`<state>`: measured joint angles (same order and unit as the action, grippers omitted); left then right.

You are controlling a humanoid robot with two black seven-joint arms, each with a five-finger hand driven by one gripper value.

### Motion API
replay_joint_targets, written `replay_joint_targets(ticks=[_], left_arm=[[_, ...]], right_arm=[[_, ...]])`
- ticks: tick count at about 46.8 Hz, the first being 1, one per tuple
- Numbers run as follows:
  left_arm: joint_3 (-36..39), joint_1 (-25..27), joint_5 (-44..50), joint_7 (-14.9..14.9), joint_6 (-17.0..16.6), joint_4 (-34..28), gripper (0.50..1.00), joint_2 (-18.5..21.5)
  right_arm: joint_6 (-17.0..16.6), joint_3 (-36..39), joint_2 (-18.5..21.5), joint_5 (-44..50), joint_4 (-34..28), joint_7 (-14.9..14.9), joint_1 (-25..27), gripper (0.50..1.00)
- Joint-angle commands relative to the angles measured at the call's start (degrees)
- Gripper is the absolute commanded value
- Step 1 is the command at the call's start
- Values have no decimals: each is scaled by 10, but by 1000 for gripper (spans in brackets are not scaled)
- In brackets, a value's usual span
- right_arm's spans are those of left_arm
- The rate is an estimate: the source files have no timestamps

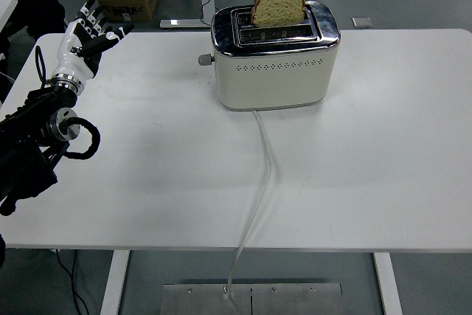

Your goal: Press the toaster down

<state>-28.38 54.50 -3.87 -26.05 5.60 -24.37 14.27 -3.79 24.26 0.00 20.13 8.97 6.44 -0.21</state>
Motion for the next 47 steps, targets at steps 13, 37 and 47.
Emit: replay_joint_targets(ticks=[13, 37, 47], left_arm=[[5, -29, -176, 23, 35, -66, 1000, 79], [4, -45, -446, 50, 27, -183, 1000, 174], [5, -39, -520, 50, 27, -226, 1000, 201]], right_arm=[[0, 0, 0, 0, 0, 0, 0, 1000], [0, 0, 0, 0, 0, 0, 0, 1000], [0, 0, 0, 0, 0, 0, 0, 1000]])
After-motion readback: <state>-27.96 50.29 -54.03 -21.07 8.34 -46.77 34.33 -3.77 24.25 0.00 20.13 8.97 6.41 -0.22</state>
